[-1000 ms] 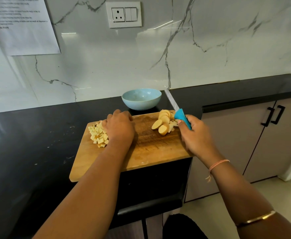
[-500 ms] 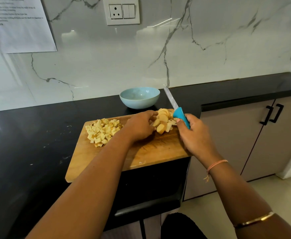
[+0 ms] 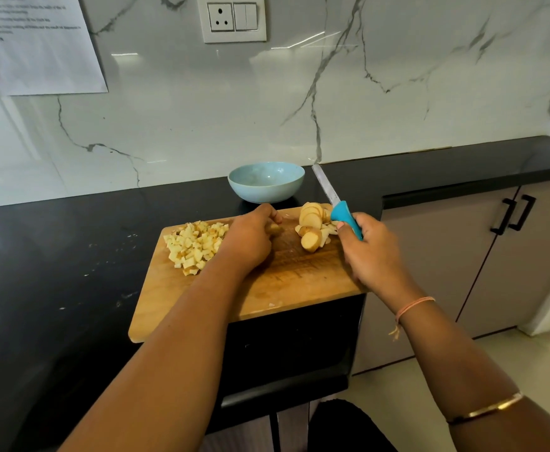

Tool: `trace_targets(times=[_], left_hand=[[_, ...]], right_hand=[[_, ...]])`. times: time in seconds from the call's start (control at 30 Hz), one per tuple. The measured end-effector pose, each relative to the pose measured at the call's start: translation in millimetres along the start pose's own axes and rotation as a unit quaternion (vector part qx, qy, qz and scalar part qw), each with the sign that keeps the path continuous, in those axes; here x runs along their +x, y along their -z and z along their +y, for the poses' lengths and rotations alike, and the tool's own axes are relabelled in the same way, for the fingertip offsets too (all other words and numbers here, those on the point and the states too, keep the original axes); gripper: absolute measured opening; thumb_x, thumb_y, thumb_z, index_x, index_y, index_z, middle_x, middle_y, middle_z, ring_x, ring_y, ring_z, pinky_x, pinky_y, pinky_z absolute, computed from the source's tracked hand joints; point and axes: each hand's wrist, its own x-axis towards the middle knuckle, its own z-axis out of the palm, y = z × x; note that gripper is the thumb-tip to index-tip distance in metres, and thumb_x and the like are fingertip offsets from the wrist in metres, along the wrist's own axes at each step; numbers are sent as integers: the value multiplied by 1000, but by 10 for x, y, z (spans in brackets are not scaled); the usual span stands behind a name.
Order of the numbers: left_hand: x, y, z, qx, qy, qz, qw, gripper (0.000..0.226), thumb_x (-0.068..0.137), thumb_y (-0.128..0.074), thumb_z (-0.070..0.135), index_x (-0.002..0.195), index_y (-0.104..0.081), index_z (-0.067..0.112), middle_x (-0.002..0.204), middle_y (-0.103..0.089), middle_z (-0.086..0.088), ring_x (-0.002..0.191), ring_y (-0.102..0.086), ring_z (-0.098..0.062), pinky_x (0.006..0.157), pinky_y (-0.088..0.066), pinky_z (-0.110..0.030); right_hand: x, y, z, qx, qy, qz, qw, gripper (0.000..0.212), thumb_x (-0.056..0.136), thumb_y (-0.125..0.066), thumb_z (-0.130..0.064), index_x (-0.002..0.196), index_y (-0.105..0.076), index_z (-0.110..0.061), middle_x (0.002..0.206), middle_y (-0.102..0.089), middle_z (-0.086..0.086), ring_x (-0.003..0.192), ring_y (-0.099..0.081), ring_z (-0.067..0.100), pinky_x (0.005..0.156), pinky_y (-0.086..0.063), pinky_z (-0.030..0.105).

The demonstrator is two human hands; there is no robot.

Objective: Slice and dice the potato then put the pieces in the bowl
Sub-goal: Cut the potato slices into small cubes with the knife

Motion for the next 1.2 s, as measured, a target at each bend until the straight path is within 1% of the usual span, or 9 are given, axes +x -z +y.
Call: trace_targets(times=[0.1,0.17,0.3,0.37,0.47,0.6,0.8,1.0,1.2], left_hand=[[-26,27,35,31,-5,-100,995,60,85,-47,-10,135,-37,20,132,-53,-7,117,-51,-22,85,-41,-27],[-38,51,53,37,-10,-134,990,65,86,-48,-8,142,-28,19,138,-49,-7,122,-48,-22,85,-38,-25],[-47,84,33,5,-4,-129,992,64,91,-52,4,147,-22,17,138,-50,-9,121,-49,-23,87,-39,-25],[-46,90,11,11,-5,-112,994,63,93,-55,13,148,-22,18,135,-53,-8,117,-52,-22,86,-39,-25],[-30,85,-30,13,3,-88,996,63,94,-58,14,147,-24,20,131,-56,-6,116,-54,-22,87,-40,-27],[-6,65,-57,-5,30,-70,997,67,90,-63,12,145,-26,21,127,-59,-4,114,-56,-20,90,-45,-29],[-14,56,-31,-45,61,-44,996,68,88,-67,11,144,-28,18,112,-60,-1,98,-53,-12,85,-43,-25],[-42,68,15,-39,74,-39,996,65,88,-67,12,141,-31,16,117,-61,-5,108,-58,-19,88,-46,-29],[-37,61,18,-44,91,-37,994,67,87,-66,7,142,-29,16,116,-62,-4,105,-57,-17,86,-45,-27]], right_hand=[[-9,8,-31,-5,-11,-17,1000,25,98,-44,-36,113,-55,-20,77,-56,-2,65,-53,10,58,-44,27],[-9,24,-64,-7,-22,-29,999,24,98,-44,-36,110,-56,-18,75,-56,-1,60,-51,10,55,-44,28],[-16,49,-213,48,-79,-56,994,22,99,-43,-33,108,-56,-18,61,-54,3,35,-44,6,36,-35,18],[-50,32,-316,59,-94,-79,991,18,98,-44,-31,110,-55,-21,57,-54,2,34,-43,6,35,-34,17],[-129,-21,-477,28,-91,-146,985,12,96,-47,-22,107,-53,-22,60,-58,4,42,-50,10,41,-44,22],[-202,-46,-660,-78,-94,-210,970,33,94,-44,-17,126,-49,-15,76,-63,8,52,-55,14,46,-46,23],[-262,-14,-816,-189,-71,-214,956,39,93,-43,-18,132,-46,-14,82,-59,7,62,-58,18,58,-51,30],[-259,-26,-915,-210,-55,-205,954,33,94,-44,-19,126,-51,-12,80,-53,3,68,-52,15,64,-47,29],[-254,-58,-1038,-255,-43,-204,944,38,95,-47,-25,132,-49,-17,91,-48,-3,90,-50,16,83,-48,29]])
